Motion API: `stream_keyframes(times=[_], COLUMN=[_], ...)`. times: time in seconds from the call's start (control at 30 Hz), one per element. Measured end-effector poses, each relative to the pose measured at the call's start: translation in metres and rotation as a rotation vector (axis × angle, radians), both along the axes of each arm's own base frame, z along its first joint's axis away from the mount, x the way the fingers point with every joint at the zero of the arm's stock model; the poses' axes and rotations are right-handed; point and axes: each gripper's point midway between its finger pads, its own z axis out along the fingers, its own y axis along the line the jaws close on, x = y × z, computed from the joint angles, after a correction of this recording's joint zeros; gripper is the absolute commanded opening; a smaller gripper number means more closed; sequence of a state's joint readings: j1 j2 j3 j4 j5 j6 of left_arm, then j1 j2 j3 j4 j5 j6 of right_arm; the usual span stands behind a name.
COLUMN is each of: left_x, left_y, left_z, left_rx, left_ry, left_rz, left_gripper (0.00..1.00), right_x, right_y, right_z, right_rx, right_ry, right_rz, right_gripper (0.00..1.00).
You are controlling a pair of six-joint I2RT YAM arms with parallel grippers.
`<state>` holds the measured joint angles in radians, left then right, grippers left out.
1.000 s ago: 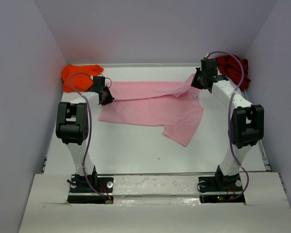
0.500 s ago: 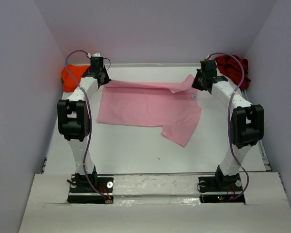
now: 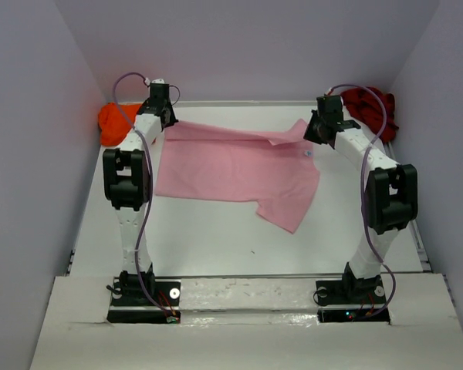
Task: Fold and stack the t-shirts
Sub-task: Fold the tshirt
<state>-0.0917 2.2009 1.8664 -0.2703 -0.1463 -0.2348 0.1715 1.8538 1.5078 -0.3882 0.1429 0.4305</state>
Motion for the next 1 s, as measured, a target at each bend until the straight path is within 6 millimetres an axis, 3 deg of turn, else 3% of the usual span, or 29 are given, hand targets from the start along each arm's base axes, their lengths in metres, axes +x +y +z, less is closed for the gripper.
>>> stream_keyframes(times=[0.23, 0.37, 0.47, 0.63, 0.9, 1.0], left_x=[0.035, 0.04, 0.044, 0.043, 0.013, 0.005], left_y=[-0.001, -0.001, -0.001, -0.003, -0.001, 0.002], left_z=[0.067, 0.073, 0.068, 0.034, -0.026, -0.038], left_rx=[-0.003, -0.001, 0.002, -0.003, 0.002, 0.005], left_ry=[-0.181, -0.212, -0.208, -0.142, 0.014, 0.051], left_rz=[0.008, 0.001, -0.001, -0.014, -0.022, -0.022], left_gripper=[0.0, 0.0, 0.0, 0.0, 0.0, 0.0], right_x=[0.011, 0.026, 0.029, 0.028, 0.026, 0.024], right_y=[0.002, 0.005, 0.005, 0.008, 0.009, 0.011], right_z=[-0.002, 0.008, 0.008, 0.002, -0.001, -0.005], right_rx=[0.0, 0.002, 0.002, 0.01, 0.014, 0.021], right_ry=[-0.002, -0.036, -0.04, -0.025, -0.015, -0.004], right_rz=[0.001, 0.004, 0.006, 0.019, 0.026, 0.035], right_gripper=[0.0, 0.0, 0.0, 0.0, 0.0, 0.0])
